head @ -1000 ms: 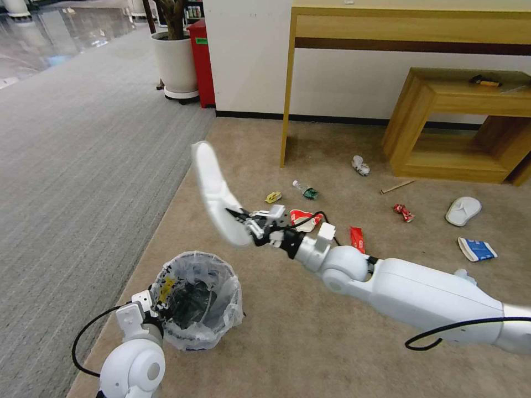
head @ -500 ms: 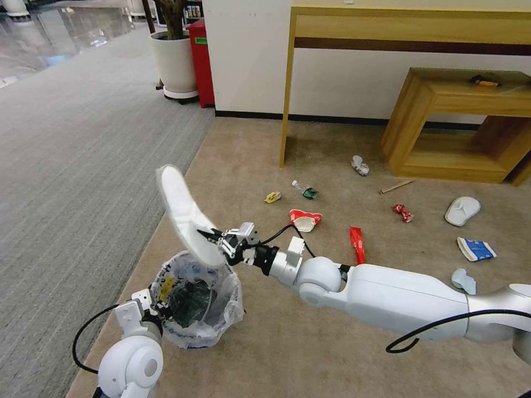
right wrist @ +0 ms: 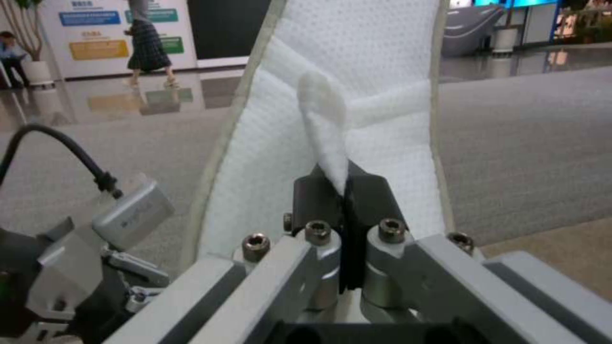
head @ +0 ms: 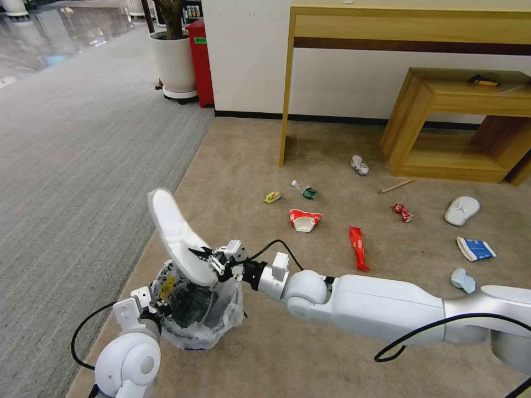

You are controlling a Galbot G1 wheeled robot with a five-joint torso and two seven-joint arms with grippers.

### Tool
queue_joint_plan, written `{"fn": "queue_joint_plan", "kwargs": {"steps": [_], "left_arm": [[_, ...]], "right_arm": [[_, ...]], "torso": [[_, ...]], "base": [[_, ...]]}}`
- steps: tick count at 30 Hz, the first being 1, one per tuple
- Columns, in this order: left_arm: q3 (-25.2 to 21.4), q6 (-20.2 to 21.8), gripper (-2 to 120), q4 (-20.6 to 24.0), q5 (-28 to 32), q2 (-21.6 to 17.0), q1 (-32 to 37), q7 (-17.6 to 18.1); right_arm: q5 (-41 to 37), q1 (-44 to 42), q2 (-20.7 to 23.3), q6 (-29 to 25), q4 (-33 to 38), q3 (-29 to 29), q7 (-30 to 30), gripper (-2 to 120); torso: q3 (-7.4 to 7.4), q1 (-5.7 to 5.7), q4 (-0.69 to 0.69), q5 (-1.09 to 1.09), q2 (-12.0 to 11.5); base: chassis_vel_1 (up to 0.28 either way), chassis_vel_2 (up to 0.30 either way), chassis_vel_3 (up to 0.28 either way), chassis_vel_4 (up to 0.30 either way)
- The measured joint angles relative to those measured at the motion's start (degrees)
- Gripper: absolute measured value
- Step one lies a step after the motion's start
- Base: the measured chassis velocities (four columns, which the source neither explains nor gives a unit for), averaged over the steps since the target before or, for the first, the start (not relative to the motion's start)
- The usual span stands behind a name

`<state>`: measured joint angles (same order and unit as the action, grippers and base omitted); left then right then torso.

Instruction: Pick up the trash bin and place the garbage on the floor into it.

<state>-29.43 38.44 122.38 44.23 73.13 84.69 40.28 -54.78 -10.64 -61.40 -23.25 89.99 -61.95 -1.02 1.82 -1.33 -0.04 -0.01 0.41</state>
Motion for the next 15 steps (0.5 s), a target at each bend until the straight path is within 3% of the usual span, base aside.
{"fn": "queue_joint_plan", "kwargs": {"steps": [11,15], "left_arm": [[-0.4,0.1,0,0.9,0.3,-0.3,0.2,0.0],[-0.4,0.1,0,0.6,0.3,-0.3,0.2,0.0]], "right_arm": [[1.4,-2.3,-2.2,-0.1,-1.3,-0.8,1.7,0],[1.5,-2.5,-1.7,0.0,-1.0,-0.7,1.7,13]], "torso": [[0.00,0.00,0.00,0.00,0.0],[-0.01,0.00,0.00,0.00,0.0]], "base": [[0.000,0.000,0.000,0.000],[0.000,0.000,0.000,0.000]]}}
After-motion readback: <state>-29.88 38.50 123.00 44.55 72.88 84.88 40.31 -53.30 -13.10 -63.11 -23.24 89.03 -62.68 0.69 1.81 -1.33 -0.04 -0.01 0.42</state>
